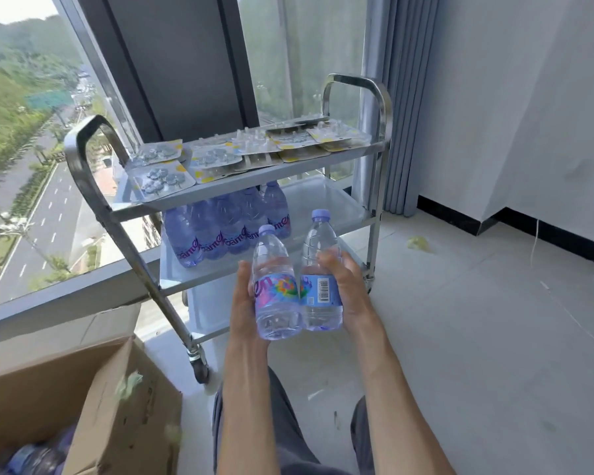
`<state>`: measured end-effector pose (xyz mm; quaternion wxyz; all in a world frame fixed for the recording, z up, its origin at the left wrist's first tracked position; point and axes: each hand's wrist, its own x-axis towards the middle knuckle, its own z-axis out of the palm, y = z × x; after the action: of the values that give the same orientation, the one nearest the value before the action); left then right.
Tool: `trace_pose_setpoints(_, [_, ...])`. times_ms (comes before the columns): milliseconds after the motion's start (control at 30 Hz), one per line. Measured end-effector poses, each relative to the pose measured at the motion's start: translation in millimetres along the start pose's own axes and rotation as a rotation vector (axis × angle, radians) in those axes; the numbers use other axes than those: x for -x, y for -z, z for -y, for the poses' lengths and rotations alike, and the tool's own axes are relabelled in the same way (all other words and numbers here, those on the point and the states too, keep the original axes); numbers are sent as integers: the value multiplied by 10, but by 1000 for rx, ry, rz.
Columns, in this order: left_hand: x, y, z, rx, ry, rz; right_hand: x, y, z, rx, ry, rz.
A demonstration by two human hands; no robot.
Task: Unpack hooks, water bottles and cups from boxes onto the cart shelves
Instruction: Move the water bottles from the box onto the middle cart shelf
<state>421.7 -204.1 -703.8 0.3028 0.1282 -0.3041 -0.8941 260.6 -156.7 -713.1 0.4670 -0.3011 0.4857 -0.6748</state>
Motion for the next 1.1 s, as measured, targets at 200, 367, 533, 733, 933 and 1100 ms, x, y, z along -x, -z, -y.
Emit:
trace_pose_setpoints(200, [-12, 0, 65, 59, 8, 136, 37, 38, 21, 3, -45, -8])
trace_pose_setpoints(367, [-30, 119, 36, -25, -26, -204, 45, 20, 51, -209, -152, 82])
trace_pose_setpoints(533, [1, 192, -7, 95, -41, -276, 35, 17, 25, -178, -180, 81])
trace_pose_setpoints(733, [52, 252, 32, 52, -93, -247, 35, -33, -100, -172, -176, 20])
trace_pose_setpoints(933, [52, 475, 21, 86, -67, -370, 40, -101, -107, -257, -280, 25])
trace_pose_setpoints(1100, [47, 476, 55, 108, -75, -367, 153, -119, -106, -342, -386, 155])
